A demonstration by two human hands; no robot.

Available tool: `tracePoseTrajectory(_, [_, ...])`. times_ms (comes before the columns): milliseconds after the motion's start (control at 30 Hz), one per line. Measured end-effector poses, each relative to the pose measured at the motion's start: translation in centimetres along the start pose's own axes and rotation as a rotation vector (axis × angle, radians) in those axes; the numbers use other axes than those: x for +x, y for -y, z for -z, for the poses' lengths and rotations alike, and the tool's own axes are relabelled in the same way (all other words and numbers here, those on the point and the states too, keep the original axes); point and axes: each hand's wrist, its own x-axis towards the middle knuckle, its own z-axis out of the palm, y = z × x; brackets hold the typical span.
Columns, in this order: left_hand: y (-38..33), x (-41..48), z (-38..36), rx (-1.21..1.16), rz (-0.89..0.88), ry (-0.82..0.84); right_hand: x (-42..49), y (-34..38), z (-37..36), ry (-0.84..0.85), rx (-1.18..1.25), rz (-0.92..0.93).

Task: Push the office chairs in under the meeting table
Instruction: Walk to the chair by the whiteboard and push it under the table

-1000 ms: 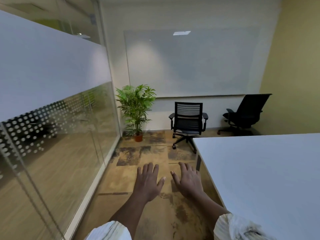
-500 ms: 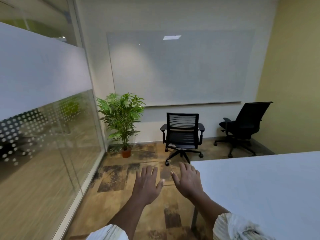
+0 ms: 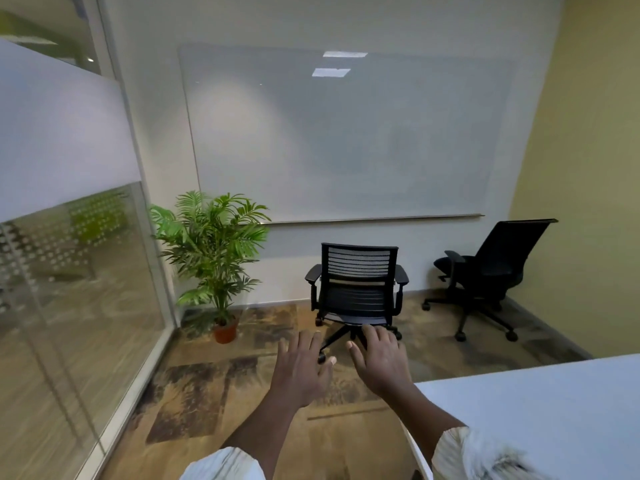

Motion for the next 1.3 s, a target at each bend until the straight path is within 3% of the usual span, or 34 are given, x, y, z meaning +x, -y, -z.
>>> tracePoseTrajectory(267, [7.5,18.5,-3.5,-0.019,-0.052,-0.009,17.8,1.1,-5.5,-0.067,0.030,-0.062])
tracePoseTrajectory(600, [11.2,37.1,-9.5,-0.034,-0.137,0.025,34.6,-3.1,-11.8,-0.056,-0.003,-0.156])
tracePoseTrajectory(1033, [9.0,64.8,-16.9,-0.039,-0.170,0.006,59.3,-15.6,-17.3,-0.049,0.012,-0.203])
tracePoseTrajectory(1300, [6.6,76.1,-21.5,-0.050,-0.168,0.090,67.5,-22.4,-20.2,0.011,-0.064,-0.209])
